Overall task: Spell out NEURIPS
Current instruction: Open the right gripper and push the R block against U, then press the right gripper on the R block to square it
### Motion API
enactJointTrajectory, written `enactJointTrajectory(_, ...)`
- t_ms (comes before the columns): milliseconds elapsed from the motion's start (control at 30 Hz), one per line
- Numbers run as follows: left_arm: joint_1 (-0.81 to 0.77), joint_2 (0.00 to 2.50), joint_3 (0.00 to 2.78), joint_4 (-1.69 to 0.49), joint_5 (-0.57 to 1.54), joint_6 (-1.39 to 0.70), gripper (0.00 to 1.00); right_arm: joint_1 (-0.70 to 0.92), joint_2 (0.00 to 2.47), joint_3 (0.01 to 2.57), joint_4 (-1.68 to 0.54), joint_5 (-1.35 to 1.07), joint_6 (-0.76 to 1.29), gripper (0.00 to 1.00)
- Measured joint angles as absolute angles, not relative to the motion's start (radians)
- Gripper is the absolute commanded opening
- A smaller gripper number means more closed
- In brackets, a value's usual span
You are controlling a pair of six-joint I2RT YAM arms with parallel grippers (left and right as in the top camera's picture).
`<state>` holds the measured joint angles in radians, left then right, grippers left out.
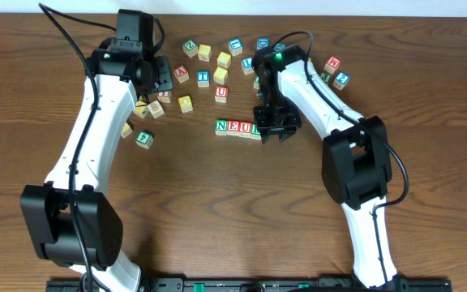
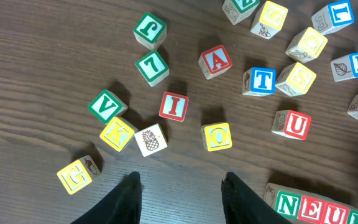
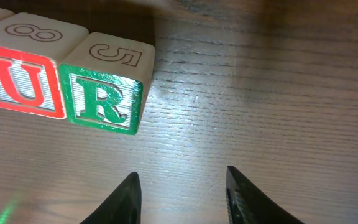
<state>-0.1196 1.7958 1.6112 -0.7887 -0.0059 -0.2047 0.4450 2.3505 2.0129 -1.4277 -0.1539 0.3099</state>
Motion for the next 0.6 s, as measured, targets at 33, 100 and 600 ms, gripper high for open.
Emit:
enactJointTrajectory(33, -0.12, 1.796, 1.611, -0.789, -0.006, -0.205, 0.42, 0.446, 2.35, 2.013, -1.426, -0.154, 0.31, 0.4)
enactJointTrajectory(100, -0.12, 1.796, 1.611, -0.788, -0.006, -0.205, 0.42, 0.45, 2.35, 2.013, -1.42, -0.154, 0.309, 0.4)
enactJointTrajectory(600, -0.12, 1.796, 1.611, -0.786, -0.006, -0.205, 0.42, 0.512, 2.349, 1.986, -1.32, -0.102, 0.311, 0.38)
